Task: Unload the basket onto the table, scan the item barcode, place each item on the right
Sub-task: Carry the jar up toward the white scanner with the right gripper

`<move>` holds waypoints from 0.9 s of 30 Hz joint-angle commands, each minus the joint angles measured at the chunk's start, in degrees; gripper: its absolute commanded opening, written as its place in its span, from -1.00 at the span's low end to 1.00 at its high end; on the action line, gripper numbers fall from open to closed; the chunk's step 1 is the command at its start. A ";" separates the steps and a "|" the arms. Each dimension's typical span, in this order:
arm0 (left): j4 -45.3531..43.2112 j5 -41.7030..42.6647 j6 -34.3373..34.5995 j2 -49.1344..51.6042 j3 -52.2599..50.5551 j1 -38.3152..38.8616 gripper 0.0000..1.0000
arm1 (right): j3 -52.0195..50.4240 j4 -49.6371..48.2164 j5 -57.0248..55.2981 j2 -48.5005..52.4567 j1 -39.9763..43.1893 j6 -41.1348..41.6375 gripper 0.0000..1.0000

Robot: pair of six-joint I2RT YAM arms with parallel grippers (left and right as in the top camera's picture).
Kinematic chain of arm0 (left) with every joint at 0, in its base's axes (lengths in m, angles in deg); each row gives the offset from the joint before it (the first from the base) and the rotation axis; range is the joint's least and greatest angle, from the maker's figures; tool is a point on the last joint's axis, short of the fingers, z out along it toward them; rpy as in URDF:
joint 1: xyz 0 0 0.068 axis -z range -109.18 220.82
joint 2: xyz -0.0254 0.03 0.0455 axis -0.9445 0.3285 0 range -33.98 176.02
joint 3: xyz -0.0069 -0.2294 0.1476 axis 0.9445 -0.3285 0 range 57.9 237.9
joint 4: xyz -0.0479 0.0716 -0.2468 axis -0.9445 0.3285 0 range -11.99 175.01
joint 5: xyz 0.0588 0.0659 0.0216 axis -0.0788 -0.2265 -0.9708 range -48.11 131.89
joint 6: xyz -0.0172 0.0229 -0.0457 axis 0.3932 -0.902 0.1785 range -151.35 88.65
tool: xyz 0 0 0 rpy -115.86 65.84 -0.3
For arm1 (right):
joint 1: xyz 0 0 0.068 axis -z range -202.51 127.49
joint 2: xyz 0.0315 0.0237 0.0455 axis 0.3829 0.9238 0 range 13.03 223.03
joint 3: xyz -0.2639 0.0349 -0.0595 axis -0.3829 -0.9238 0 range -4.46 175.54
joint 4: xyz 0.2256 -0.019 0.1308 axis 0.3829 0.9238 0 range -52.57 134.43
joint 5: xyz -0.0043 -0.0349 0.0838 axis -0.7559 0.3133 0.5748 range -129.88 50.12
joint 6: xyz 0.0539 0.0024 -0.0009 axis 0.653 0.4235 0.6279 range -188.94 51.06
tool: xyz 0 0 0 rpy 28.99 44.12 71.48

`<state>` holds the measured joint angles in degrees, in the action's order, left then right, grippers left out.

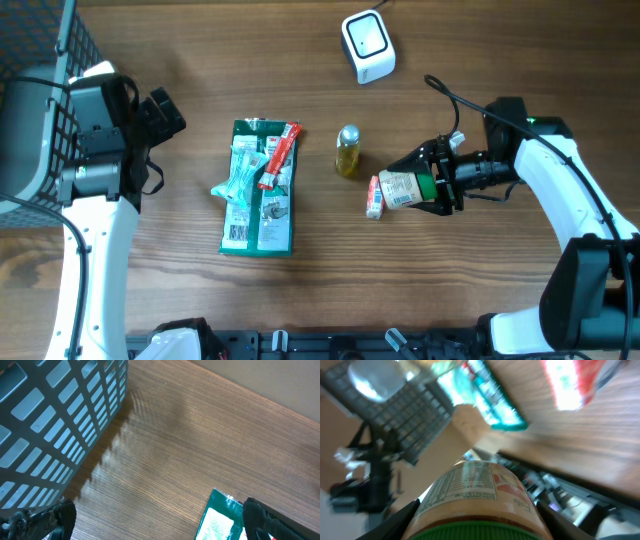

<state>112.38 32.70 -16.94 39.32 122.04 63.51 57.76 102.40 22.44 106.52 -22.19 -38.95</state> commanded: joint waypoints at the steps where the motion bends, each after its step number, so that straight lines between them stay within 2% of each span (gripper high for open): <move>1: -0.20 -0.52 -0.68 0.22 0.44 -0.37 1.00 | 1.20 -1.36 -15.52 -0.92 0.04 0.46 -0.27; 6: -0.20 -0.52 -0.68 0.22 0.44 -0.37 1.00 | 1.20 -3.67 -40.04 -0.92 0.04 0.37 -0.39; 10: -0.20 -0.52 -0.68 0.22 0.44 -0.37 1.00 | 1.20 -5.18 -48.26 -0.92 0.04 -0.11 -0.45; 12: -0.22 -0.52 -0.68 0.22 0.44 -0.37 1.00 | 1.40 -6.78 -47.84 -0.92 0.04 -5.75 -0.53; 13: -0.20 -0.52 -0.68 0.22 0.44 -0.37 1.00 | 2.25 -7.34 -46.36 -0.92 0.04 -9.99 -0.75; 14: -0.20 -0.52 -0.68 0.22 0.44 -0.37 1.00 | 3.58 -6.69 -46.45 -0.92 0.04 -10.32 -0.92; 17: -0.20 -0.52 -0.68 0.22 0.44 -0.37 1.00 | 10.82 -1.68 -48.11 -0.92 0.04 -10.51 -0.91; 22: -0.20 -0.52 -0.68 0.22 0.44 -0.37 1.00 | 32.13 13.09 -50.10 -0.92 -0.13 -15.37 -0.91; 25: -0.20 -0.52 -0.68 0.22 0.44 -0.37 1.00 | 42.25 17.92 -50.38 -0.92 -0.50 -18.47 -0.91; 27: -0.22 -0.52 -0.68 0.22 0.44 -0.37 1.00 | 47.30 17.86 -50.29 -0.92 -1.07 -21.11 -0.91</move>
<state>112.34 32.70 -16.94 39.32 122.04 63.51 96.92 119.62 -26.78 106.52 -22.35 -53.63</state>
